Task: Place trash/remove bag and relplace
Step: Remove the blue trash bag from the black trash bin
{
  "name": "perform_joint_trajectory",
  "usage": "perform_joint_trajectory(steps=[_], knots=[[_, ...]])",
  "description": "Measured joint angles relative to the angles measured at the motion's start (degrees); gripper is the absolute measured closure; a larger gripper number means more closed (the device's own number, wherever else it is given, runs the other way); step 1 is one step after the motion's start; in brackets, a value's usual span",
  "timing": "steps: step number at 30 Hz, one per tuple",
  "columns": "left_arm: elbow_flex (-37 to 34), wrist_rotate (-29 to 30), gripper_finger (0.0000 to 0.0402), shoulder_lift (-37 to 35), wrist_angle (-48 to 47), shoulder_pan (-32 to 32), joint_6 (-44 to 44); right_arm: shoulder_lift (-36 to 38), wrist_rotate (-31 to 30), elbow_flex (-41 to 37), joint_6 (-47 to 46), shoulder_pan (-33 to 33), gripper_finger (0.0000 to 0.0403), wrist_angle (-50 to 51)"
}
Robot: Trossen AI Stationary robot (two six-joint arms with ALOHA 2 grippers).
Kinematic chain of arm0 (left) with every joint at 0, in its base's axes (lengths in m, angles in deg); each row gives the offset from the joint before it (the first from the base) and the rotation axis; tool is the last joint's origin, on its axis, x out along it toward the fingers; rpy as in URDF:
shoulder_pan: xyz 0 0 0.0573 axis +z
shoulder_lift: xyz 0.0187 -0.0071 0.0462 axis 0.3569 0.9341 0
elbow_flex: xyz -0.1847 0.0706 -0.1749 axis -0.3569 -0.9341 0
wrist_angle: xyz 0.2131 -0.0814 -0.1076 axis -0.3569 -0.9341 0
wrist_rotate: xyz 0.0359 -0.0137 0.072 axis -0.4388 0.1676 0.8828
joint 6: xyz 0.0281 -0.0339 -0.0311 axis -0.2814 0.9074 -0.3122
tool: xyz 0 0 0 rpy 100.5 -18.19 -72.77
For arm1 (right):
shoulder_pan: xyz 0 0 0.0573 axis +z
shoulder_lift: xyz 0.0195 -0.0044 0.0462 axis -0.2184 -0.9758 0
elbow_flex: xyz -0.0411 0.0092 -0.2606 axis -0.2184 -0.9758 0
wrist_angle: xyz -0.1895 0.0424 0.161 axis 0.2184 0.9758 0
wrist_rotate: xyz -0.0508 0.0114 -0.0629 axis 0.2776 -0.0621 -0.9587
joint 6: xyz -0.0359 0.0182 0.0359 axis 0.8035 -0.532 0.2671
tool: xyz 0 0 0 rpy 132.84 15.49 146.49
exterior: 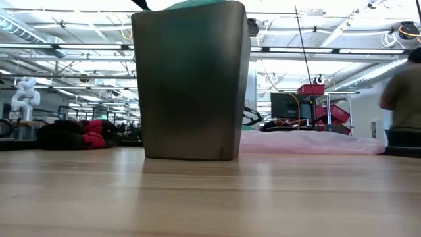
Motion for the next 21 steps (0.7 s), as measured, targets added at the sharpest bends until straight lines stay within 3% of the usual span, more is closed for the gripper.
perform_joint_trajectory(steps=[5, 14, 21], knots=[[0.0, 0.1, 0.0402, 0.0, 2.2, 4.2, -2.1, -3.4, -2.3, 0.0, 10.3, 3.5, 0.0221, -0.6], [0.0, -4.8, 0.0402, 0.0, 2.7, 11.8, -4.2, -11.0, -22.1, 0.0, 29.4, 5.6, 0.0220, -2.6], [0.0, -7.6, 0.0402, 0.0, 2.6, 13.5, -4.8, -13.2, -23.7, 0.0, 33.2, 3.5, 0.0224, -10.5]])
